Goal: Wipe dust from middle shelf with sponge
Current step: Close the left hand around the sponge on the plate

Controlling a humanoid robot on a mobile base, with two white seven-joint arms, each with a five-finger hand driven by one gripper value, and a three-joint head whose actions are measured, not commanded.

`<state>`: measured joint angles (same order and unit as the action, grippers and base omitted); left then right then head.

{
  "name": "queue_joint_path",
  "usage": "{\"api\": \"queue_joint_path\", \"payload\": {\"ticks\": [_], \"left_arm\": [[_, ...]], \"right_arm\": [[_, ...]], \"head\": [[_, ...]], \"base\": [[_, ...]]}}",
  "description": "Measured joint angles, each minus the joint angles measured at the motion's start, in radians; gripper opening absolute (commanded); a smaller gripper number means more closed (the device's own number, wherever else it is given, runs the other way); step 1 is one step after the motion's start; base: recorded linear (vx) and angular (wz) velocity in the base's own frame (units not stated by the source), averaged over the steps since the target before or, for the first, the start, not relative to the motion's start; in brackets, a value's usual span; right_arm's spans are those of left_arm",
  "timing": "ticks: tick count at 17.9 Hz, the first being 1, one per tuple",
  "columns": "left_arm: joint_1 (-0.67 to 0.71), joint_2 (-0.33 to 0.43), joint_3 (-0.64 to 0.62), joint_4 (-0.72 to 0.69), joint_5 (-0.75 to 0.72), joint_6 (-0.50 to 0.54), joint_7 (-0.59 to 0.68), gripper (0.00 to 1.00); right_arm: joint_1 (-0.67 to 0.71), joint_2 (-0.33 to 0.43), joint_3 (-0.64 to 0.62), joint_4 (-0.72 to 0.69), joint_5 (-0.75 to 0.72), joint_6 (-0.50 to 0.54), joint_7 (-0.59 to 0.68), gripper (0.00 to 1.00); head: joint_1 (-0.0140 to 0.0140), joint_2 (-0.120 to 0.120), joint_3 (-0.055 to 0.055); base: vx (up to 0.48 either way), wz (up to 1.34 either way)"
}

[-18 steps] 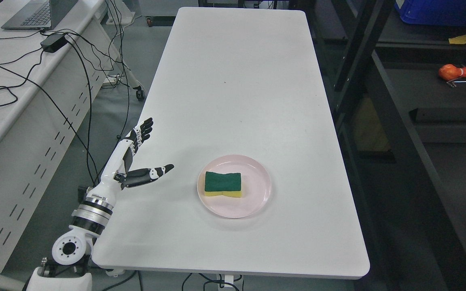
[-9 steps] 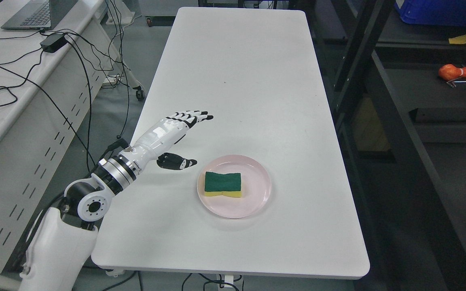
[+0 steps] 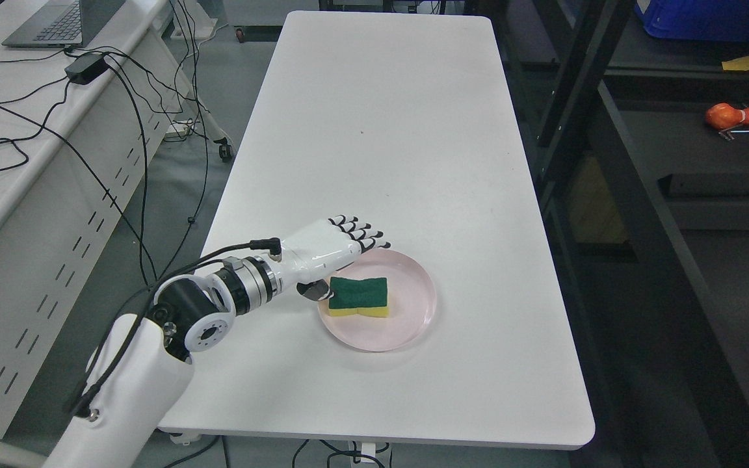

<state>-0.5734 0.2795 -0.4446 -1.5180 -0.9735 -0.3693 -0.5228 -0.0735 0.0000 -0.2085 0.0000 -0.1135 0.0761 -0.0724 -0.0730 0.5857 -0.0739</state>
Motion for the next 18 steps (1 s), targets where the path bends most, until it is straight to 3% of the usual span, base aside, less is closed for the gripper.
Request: {"api": "queue_joint_path", "payload": {"ticks": [2,7,18], "left_arm": [[-0.003,-0.011,-0.029,0.000,-0.038,-0.002,-0.012,0.90],[-0.008,-0.039,-0.081,0.002,-0.096,0.011,-0.051,0.76],[0.067,-0.068,-0.006,0.005,-0.063,0.010,-0.091,0.18]], "right_arm": [[0.000,0.000,0.000,0.000,0.000,0.000,0.000,1.00],[0.000,0.000,0.000,0.000,0.000,0.000,-0.001,1.00],[0.000,0.000,0.000,0.000,0.000,0.000,-0.001,1.00]], "head": [[0.0000,0.000,0.000],[0.0000,0.000,0.000],[0.0000,0.000,0.000]], "base": [[0.000,0.00],[0.000,0.00],[0.000,0.00]]}}
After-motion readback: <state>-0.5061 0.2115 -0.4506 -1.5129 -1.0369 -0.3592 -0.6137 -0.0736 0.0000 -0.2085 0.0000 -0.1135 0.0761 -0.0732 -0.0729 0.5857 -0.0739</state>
